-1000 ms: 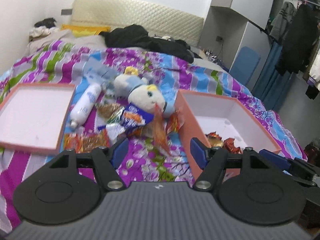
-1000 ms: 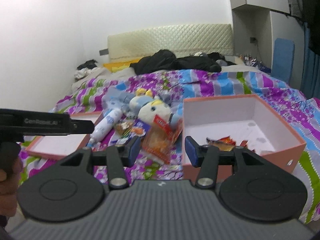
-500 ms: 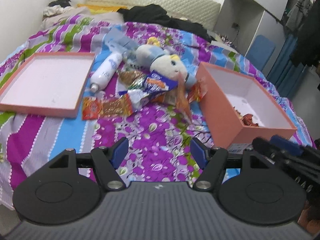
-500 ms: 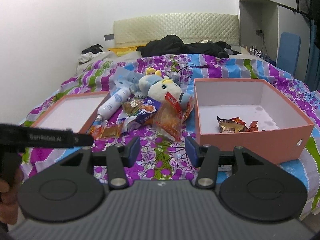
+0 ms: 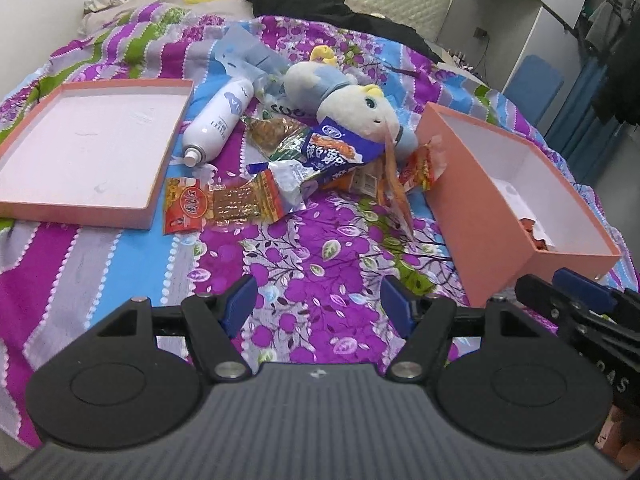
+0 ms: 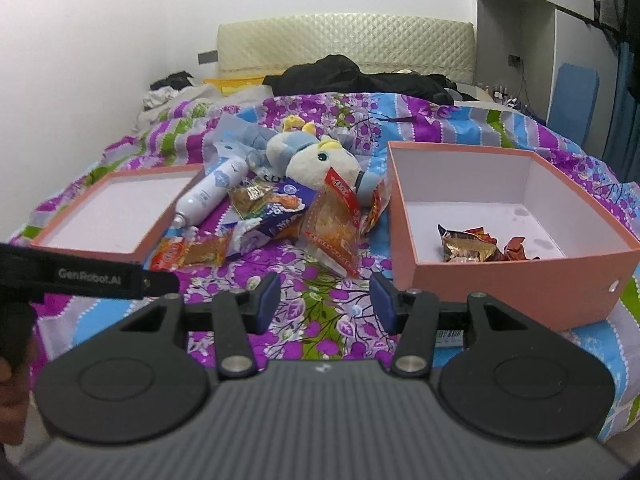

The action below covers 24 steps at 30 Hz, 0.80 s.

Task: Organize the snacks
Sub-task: 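Withdraw both tools from the box and pull back from the bed, then grasp the blue noodle-snack bag with the left tool while the right tool grasps a clear candy bag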

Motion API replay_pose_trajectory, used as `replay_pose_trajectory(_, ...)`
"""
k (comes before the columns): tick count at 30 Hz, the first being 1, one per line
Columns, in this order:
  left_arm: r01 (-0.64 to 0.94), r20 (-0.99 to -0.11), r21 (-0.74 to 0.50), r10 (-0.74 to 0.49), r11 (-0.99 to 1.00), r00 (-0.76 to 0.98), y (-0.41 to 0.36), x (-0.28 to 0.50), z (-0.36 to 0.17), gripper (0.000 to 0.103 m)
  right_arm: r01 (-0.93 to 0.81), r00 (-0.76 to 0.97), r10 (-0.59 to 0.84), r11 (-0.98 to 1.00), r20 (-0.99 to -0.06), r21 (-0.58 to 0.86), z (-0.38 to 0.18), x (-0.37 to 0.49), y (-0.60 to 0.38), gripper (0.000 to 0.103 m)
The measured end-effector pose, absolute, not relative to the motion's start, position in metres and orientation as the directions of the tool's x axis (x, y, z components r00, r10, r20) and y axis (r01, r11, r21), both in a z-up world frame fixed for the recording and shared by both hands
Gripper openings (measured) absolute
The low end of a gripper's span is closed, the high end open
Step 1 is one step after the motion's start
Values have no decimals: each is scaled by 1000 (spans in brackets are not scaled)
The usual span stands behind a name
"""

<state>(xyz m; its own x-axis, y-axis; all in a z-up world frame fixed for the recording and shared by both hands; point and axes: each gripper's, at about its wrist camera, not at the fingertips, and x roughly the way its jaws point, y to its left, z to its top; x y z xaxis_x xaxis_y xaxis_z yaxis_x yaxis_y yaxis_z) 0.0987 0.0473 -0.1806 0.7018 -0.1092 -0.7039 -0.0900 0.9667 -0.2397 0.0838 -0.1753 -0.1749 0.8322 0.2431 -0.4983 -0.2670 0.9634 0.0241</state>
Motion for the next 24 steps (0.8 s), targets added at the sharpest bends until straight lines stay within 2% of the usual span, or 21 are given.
replay_pose_trajectory(15, -101, -722, -272, -133, 957, 679, 72, 199, -217, 76, -329, 807, 247, 943, -536, -60, -208, 157, -136, 51)
replay_pose_trajectory(18, -75, -721, -249, -133, 966, 680, 72, 226, -221, 81, -337, 806, 241, 938, -540, -85, -216, 176, -128, 51)
replay_pose_trajectory(24, 19, -718, -155, -125, 988, 685, 62, 265, -234, 82, -332, 805, 221, 937, -550, -110, -228, 217, -117, 52)
